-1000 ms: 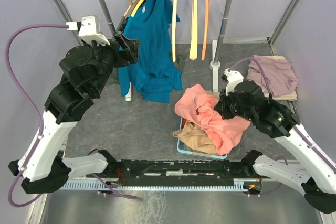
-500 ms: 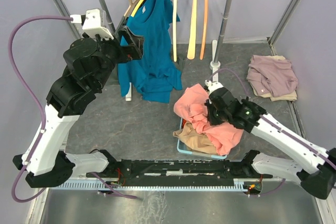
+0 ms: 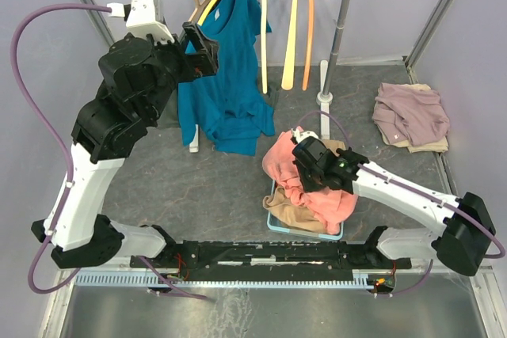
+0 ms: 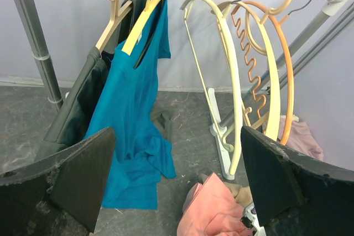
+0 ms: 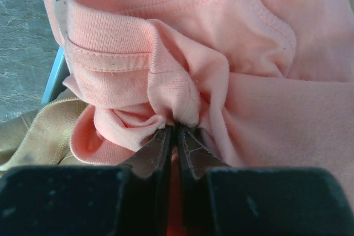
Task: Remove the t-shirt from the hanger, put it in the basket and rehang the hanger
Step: Place the T-shirt in the bin.
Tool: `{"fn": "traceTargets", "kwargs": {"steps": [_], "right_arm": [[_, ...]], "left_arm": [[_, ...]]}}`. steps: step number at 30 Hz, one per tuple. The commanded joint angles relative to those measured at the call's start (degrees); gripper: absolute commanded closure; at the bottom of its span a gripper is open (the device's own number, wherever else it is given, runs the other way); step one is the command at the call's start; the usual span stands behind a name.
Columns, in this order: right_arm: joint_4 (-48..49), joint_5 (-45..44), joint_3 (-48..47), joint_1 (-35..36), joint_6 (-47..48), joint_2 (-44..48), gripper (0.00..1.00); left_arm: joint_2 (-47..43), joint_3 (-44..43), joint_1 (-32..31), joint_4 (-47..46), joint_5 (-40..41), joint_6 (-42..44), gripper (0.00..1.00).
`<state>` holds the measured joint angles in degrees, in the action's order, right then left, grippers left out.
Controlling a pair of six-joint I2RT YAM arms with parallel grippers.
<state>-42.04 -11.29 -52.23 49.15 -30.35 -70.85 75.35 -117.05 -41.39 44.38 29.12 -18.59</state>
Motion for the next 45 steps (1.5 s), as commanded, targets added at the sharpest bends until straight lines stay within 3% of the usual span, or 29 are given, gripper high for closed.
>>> {"fn": "traceTargets", "kwargs": {"steps": [1, 11, 20, 24, 25, 26, 33, 39, 45], "right_arm": [[-0.51, -0.59, -0.01, 0.93, -1.31, -1.00, 0.81], [-2.45, -6.75, -3.04, 1.02, -2.77, 10.05, 0.55], [-5.78, -14.52, -11.63, 1.00, 1.92, 17.44, 0.32], [-5.06, -16.83, -18.23, 0.95, 6.25, 18.93, 0.15], [-4.49, -16.77, -19.92, 1.01, 8.03, 19.01, 0.04], [-3.78, -16.44, -21.51, 1.00, 9.90, 18.97, 0.00], [-1.68, -10.82, -37.06, 0.97, 20.41, 13.71, 0.00], [-3.81, -8.53, -51.83, 0.95, 23.10, 4.72, 0.00], [7.35, -7.68, -50.89, 0.95, 25.36, 4.79, 0.01]], "left_arm": [[1.01, -3.34, -0.21, 1.27, 1.73, -1.36, 0.01], [1.33, -3.64, -0.19, -0.86, -0.70, 1.11, 0.01], [1.64, -2.81, -0.18, -2.95, -0.87, 1.42, 0.01], [1.32, -1.81, -0.19, -4.61, -0.59, 1.52, 0.01], [1.49, -1.56, -0.18, -5.13, -1.18, 1.99, 0.01], [1.65, -1.78, -0.12, -5.25, -1.59, 2.47, 0.01], [6.27, -8.57, -0.02, -2.24, -0.48, 4.56, 0.01], [10.08, -14.99, 3.69, 0.55, -1.64, 3.38, 0.01], [13.41, -17.02, 9.53, 2.13, -8.15, 2.05, 0.01]]}}
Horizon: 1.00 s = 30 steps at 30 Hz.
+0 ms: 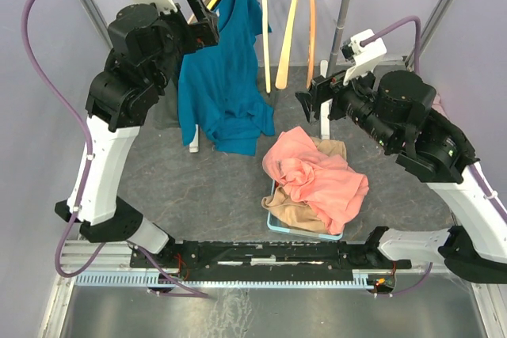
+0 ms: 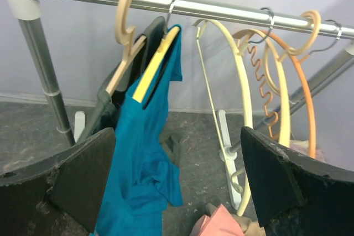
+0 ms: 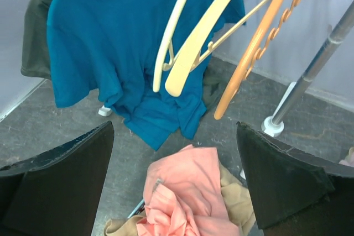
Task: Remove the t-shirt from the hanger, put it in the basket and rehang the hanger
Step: Place the T-shirt in the bin, then pick up the hanger from the clothesline.
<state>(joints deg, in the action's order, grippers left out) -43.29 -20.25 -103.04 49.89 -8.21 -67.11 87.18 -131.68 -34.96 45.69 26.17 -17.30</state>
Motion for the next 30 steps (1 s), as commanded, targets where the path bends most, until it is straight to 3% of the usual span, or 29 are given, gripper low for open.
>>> {"fn": "traceTargets", "kwargs": {"steps": [1, 4, 13, 30], "right_arm": [[9.20, 0.53, -0.01, 0.21, 3.47, 0.72, 0.04], [7.09, -2.61, -3.34, 0.20, 4.26, -1.30, 0.10], [6.15, -4.37, -4.24, 0.17, 5.19, -1.46, 0.11], [6.21, -4.09, -1.48, 0.21, 4.34, 1.38, 0.11]], "left_arm": [[2.13, -2.63, 4.28, 1.21, -6.52, 0.58, 0.01], [3.56, -2.68, 6.57, 1.33, -7.80, 1.30, 0.01], [7.75, -3.66, 9.74, -0.60, -10.21, 4.59, 0.04], [11.43, -4.20, 13.01, -0.93, -16.94, 2.67, 0.28]]}}
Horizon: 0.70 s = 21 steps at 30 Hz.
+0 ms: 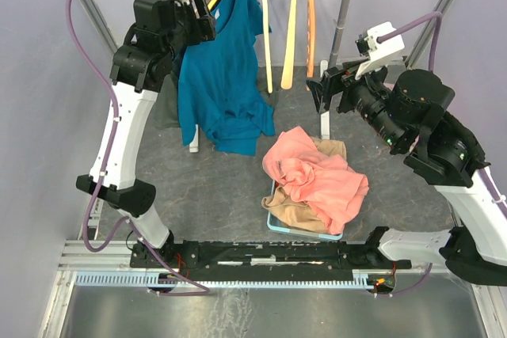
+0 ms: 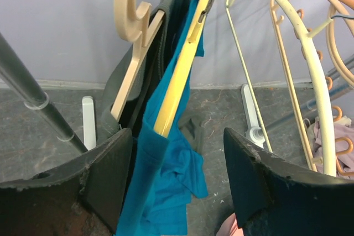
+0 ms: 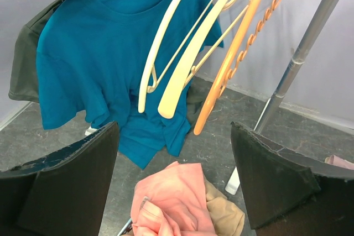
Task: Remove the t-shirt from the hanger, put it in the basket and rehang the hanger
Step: Pick up the hanger from the clothesline.
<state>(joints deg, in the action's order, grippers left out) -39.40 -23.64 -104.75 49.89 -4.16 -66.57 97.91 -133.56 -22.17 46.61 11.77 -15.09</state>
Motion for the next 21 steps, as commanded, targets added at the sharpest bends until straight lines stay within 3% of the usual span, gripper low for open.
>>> {"fn": "traceTargets", "kwargs": {"steps": [1, 21], "right_arm": [[2.20, -0.66, 0.24, 0.21, 0.37, 0.88, 0.11], [1.90, -0.47, 0.69, 0.20, 0.48, 1.80, 0.11]], "left_arm": [[0.79, -2.30, 0.20, -1.73, -2.82, 0.42, 0.29], [-0.34, 2.44, 0.12, 0.71, 0.83, 2.83, 0.44]]}}
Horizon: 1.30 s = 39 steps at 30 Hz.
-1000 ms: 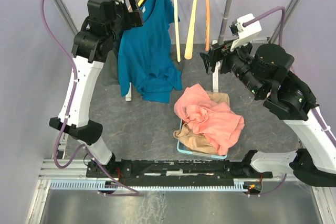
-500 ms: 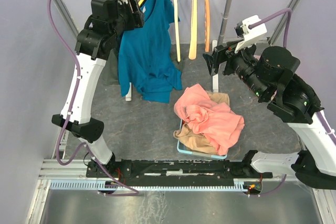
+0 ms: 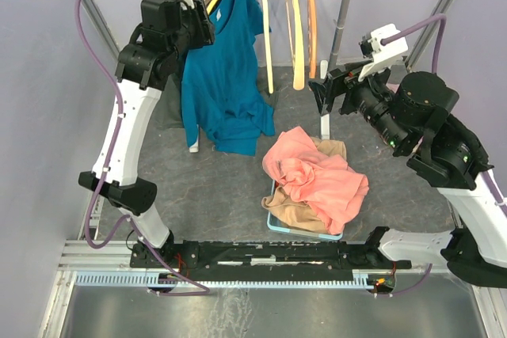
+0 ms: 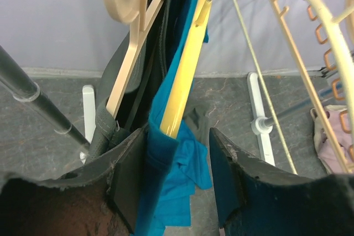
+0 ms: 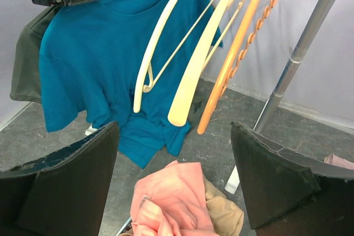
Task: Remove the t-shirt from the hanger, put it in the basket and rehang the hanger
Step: Pick up the hanger from the clothesline.
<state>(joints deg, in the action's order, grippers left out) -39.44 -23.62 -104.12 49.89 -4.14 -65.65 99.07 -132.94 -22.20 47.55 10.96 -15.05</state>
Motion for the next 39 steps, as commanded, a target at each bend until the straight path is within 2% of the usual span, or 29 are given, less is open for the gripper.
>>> {"fn": "traceTargets", "kwargs": {"steps": [1, 6, 13, 26, 32, 35, 39], "right_arm": [[2.05, -0.55, 0.15, 0.21, 0.45, 0.95, 0.11], [2.68, -0.34, 0.40, 0.21, 0.06, 0.76, 0.11], [3.62, 0.52, 0.33, 0.17, -0.29, -0.20, 0.11], [3.93, 1.03, -0.36, 0.21, -0.75, -1.02, 0.12], [3.93, 1.03, -0.80, 0.16, -0.61, -1.39, 0.12], [3.93, 1.12, -1.32, 0.20, -0.36, -1.75, 0.12], [3.76, 1.27, -1.94, 0.21, -0.12, -2.31, 0.12]], "left_arm": [[-1.77, 2.39, 0.15, -0.18, 2.11, 3.06, 0.45], [-2.98, 5.06, 0.14, -0.24, 4.35, 4.32, 0.45], [-3.88, 5.21, 0.14, -0.82, 4.52, 4.39, 0.56], [-4.77, 5.60, 0.16, -3.89, 1.68, 4.49, 0.86], [-4.82, 5.50, 0.14, -5.85, -0.43, 5.01, 0.91], [-5.02, 5.51, 0.14, -7.46, -2.05, 5.39, 0.97], [-5.80, 5.50, 0.14, -9.83, -4.21, 5.67, 0.97]]}}
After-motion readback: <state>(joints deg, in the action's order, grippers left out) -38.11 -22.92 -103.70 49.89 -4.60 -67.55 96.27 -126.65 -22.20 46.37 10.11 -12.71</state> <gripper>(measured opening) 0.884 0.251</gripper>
